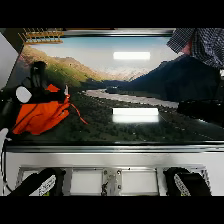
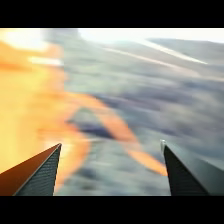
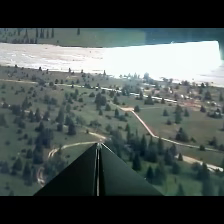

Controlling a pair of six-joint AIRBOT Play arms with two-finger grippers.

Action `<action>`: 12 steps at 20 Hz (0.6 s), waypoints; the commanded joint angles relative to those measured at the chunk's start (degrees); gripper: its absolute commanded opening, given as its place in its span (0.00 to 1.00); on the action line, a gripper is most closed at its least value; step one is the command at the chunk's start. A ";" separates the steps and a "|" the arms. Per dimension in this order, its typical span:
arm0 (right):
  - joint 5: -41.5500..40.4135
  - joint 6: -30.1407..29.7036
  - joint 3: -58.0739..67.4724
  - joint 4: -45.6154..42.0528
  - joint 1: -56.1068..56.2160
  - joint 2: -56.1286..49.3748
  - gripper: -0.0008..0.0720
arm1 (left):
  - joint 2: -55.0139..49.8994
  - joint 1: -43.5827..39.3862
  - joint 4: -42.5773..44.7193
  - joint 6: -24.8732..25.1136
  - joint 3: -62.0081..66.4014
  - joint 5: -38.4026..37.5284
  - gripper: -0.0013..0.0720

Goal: Fold the clothes and pants, and hang the long-sleeved shirts on hangers.

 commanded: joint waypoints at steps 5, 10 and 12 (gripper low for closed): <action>0.02 0.00 -0.02 0.02 0.02 -0.02 0.04 | -17.20 13.55 10.32 -6.86 5.27 -6.91 0.96; 0.00 0.00 -0.02 0.02 0.02 -0.02 0.04 | -24.46 11.23 10.29 -7.21 5.27 -7.82 0.96; 0.00 0.00 -0.02 0.02 0.02 -0.02 0.04 | -24.68 9.46 10.23 -8.81 5.29 -7.76 0.28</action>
